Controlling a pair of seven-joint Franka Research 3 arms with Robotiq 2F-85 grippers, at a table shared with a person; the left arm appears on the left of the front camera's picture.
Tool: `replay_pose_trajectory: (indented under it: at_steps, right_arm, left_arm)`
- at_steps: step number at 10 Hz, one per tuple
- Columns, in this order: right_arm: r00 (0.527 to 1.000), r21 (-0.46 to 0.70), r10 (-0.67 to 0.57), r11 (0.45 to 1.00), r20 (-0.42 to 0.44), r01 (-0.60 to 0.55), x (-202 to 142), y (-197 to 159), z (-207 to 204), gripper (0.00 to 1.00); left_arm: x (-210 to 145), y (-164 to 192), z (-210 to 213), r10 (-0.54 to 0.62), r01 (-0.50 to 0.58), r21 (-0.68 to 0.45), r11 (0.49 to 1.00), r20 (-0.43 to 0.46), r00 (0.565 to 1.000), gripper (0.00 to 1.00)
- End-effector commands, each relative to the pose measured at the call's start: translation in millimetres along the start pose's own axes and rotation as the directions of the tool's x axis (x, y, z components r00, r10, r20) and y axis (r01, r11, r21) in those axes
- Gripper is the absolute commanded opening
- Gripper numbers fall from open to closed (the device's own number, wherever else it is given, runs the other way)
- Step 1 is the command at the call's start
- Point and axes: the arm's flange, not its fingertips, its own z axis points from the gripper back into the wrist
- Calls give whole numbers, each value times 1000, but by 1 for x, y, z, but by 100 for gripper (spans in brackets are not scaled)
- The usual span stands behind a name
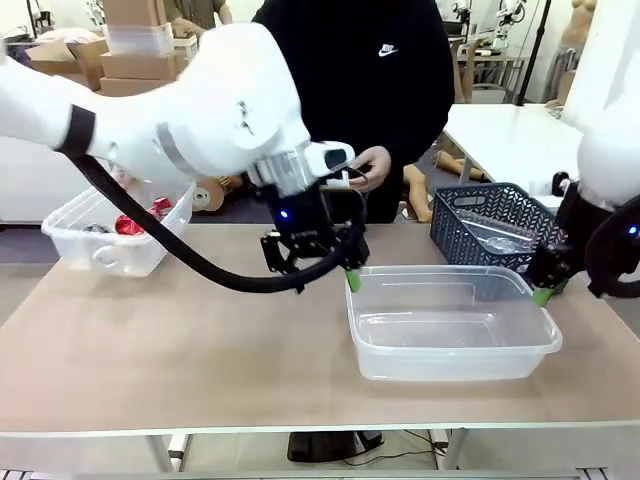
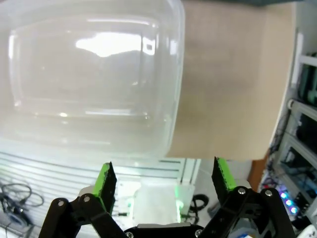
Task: Sort the waste into each basket.
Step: Pick up the Organizing box on the right side of the table and lift it.
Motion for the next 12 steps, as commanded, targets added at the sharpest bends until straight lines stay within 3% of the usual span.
replay_pose_trajectory:
  at_steps: [1, 4, 5, 10, 11, 12]
  right_arm:
    - [999, 37, -29, 999, -13, 29, 11, 4, -24, 100]
    - [997, 54, -72, 996, -40, 74, 24, -2, -58, 100]
    - [996, 49, -84, 995, -36, 86, 26, -4, -64, 100]
    - [995, 32, -98, 995, -15, 98, 28, -3, -68, 100]
    - [996, 26, -92, 995, -21, 92, 29, -2, -69, 40]
    - [995, 21, -96, 995, -12, 96, 29, -2, -69, 40]
  left_arm:
    - [2, -15, -28, 60, -64, 73, 995, 47, 997, 100]
    - [12, -32, -75, 90, -108, 173, 979, 107, 990, 100]
    - [14, -35, -82, 95, -111, 204, 973, 88, 992, 100]
    - [18, -32, -89, 119, -137, 224, 965, 94, 988, 100]
    - [20, -31, -89, 132, -153, 242, 958, 103, 986, 41]
    - [21, -31, -90, 144, -163, 238, 957, 94, 985, 40]
